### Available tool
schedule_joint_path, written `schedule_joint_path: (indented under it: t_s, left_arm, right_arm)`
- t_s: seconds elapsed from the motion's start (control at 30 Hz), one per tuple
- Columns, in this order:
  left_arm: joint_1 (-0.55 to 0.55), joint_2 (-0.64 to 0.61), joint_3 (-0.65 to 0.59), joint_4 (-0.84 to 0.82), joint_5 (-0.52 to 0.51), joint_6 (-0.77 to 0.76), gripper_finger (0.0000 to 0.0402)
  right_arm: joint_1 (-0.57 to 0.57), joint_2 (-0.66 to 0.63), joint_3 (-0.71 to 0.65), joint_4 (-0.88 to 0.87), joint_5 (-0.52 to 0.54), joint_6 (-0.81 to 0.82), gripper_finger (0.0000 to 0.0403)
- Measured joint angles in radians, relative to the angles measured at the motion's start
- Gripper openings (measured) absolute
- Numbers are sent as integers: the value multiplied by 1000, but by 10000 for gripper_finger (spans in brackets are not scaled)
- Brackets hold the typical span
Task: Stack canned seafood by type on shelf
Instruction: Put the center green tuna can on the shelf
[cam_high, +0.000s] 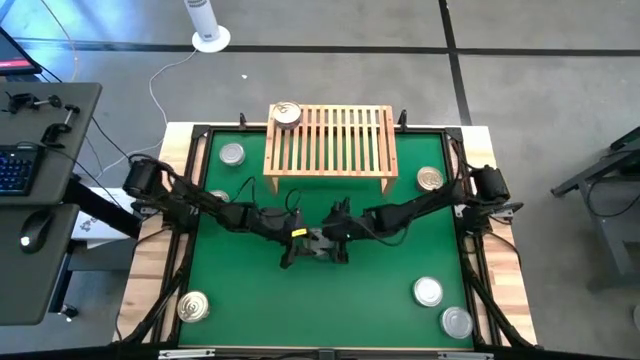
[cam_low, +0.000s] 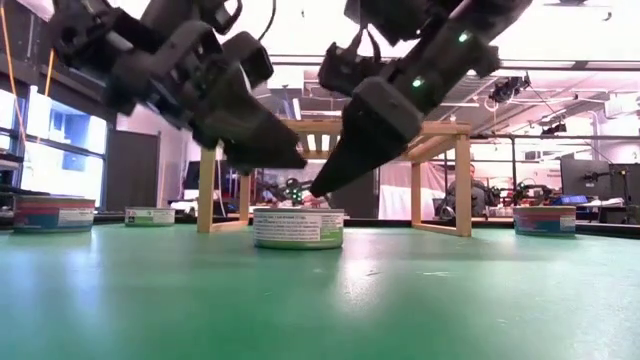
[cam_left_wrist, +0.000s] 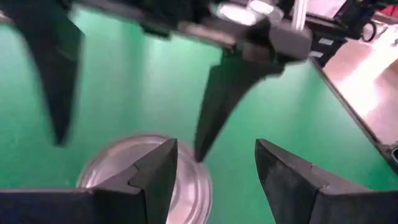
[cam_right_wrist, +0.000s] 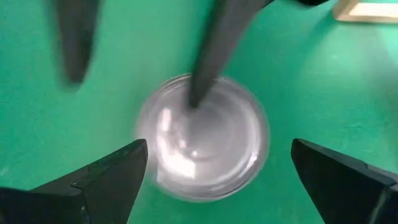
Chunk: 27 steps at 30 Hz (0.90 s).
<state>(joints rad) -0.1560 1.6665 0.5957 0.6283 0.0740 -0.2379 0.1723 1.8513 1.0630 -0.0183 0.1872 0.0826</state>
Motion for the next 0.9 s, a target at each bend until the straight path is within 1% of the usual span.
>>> schedule_joint_path:
  t_s: [0.1,0.17,0.23,0.3,0.43,0.53,0.63,0.8,0.9]
  left_arm:
    - [-13,-55,0,-63,-23,10,201]
    - [-19,-89,1,-109,-43,12,201]
    - [-27,-105,1,-181,-60,19,201]
    - [-32,-106,0,-235,-70,22,201]
    - [-36,-101,0,-305,-77,11,201]
    - [-36,-97,0,-346,-79,2,201]
    - [-35,-81,1,-346,-79,-5,201]
    - [-34,-25,2,-278,-86,-12,201]
    - [-33,3,3,-240,-87,-18,201]
  right_arm:
    - [45,-1,-3,-1,53,-15,394]
    - [67,-9,-37,26,95,-10,394]
    - [74,-25,-104,71,117,18,394]
    - [63,-45,-192,174,116,48,394]
    - [42,-52,-332,470,41,32,394]
    - [24,-35,-381,600,16,2,394]
    - [-3,-16,-390,654,-14,-12,394]
    - [-24,43,-358,678,-111,-42,394]
    - [-28,83,-336,691,-144,-64,394]
